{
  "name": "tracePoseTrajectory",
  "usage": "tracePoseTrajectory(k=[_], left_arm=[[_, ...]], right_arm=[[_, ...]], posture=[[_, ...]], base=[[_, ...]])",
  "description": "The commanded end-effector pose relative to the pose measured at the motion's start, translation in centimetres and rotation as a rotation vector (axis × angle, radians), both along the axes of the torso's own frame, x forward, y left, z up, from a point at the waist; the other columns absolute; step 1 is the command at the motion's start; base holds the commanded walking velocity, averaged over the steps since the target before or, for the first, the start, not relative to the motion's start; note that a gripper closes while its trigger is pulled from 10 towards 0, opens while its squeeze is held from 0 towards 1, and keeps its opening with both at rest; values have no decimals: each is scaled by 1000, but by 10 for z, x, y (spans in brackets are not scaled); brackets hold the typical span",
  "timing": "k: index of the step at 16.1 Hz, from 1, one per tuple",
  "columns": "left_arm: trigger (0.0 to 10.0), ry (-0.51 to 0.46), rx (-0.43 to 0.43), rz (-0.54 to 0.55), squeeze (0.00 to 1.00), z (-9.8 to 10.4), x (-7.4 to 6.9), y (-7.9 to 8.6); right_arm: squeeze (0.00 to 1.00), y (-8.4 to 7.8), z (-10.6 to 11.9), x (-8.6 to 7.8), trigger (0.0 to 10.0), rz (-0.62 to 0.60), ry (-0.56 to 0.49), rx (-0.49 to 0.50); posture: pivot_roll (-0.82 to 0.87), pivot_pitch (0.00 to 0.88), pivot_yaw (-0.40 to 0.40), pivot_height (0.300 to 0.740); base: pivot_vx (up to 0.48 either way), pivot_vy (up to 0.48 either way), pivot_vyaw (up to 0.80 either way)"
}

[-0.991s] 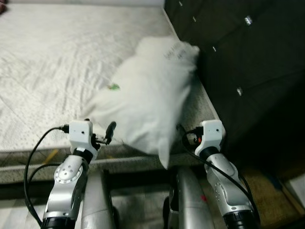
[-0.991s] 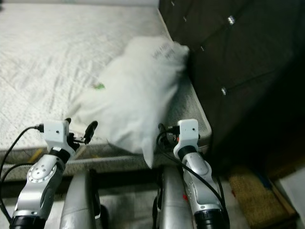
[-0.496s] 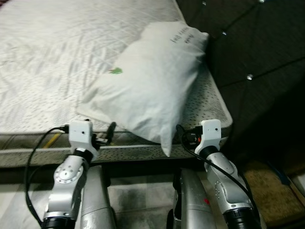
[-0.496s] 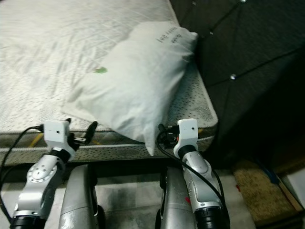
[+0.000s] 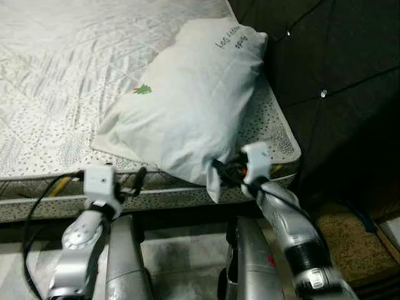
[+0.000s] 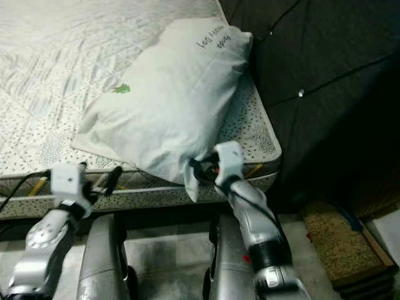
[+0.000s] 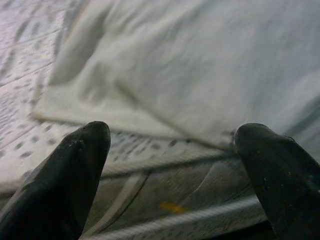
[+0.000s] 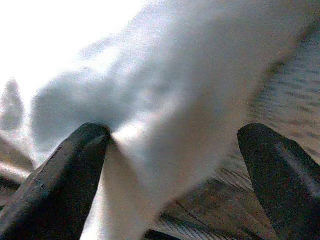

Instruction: Clean up the room

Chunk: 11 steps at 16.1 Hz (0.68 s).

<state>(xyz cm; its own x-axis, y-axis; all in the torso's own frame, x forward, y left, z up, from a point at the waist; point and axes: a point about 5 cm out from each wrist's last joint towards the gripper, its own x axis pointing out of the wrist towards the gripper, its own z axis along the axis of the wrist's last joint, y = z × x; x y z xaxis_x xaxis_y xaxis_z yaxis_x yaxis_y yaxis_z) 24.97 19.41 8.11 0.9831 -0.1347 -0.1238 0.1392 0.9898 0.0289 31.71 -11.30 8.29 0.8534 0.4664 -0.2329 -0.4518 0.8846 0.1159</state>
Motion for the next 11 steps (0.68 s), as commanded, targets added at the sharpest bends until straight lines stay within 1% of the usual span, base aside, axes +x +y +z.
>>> tracePoseTrajectory(k=[1, 2, 3, 4, 5, 6, 7, 8, 9, 10, 11], left_arm=[[10000, -3, 10, -1, 0, 3, -1, 3], [10000, -1, 13, 5, 0, 2, -2, 5], [10000, 1, 26, 10, 0, 2, 0, 7], [10000, 1, 31, 12, 0, 3, 0, 8], [10000, -4, 36, 16, 0, 4, 2, 10], [10000, -5, 38, 19, 0, 4, 2, 10], [10000, -8, 39, 27, 0, 5, 4, 11], [10000, -9, 38, 31, 0, 5, 4, 11], [10000, -9, 30, 26, 0, 3, 4, 5], [10000, -9, 27, 13, 0, 2, 4, 0], [10000, -10, 27, 8, 0, 2, 5, -1]], right_arm=[[0, 3, -1, 1, 10000, 40, 14, 15], [0, 8, 4, 7, 10000, 83, 14, 39], [0, 16, 9, 15, 10000, 133, 20, 61], [0, 19, 11, 17, 10000, 149, 22, 70], [0, 23, 15, 23, 10000, 137, 14, 80], [0, 26, 18, 26, 10000, 126, 12, 100], [0, 35, 26, 31, 0, 118, 2, 182], [0, 39, 30, 34, 0, 121, -4, 227], [0, 48, 33, 37, 0, 106, 8, 282], [0, 54, 32, 39, 0, 89, 24, 293], [0, 56, 32, 40, 0, 86, 29, 296]], posture=[[67, 144, -64, 529], [70, 140, -63, 529], [82, 127, -57, 529], [82, 128, -57, 529], [83, 131, -58, 529], [85, 126, -64, 529], [83, 129, -69, 529], [83, 129, -69, 529], [83, 120, -74, 529], [85, 121, -74, 529], [85, 121, -74, 529]], base=[[0, 0, 0], [0, 0, 0], [0, 0, 0], [0, 0, 0], [0, 0, 0], [0, 0, 0], [0, 0, 0], [0, 0, 0], [0, 0, 0], [0, 0, 0], [0, 0, 0]])
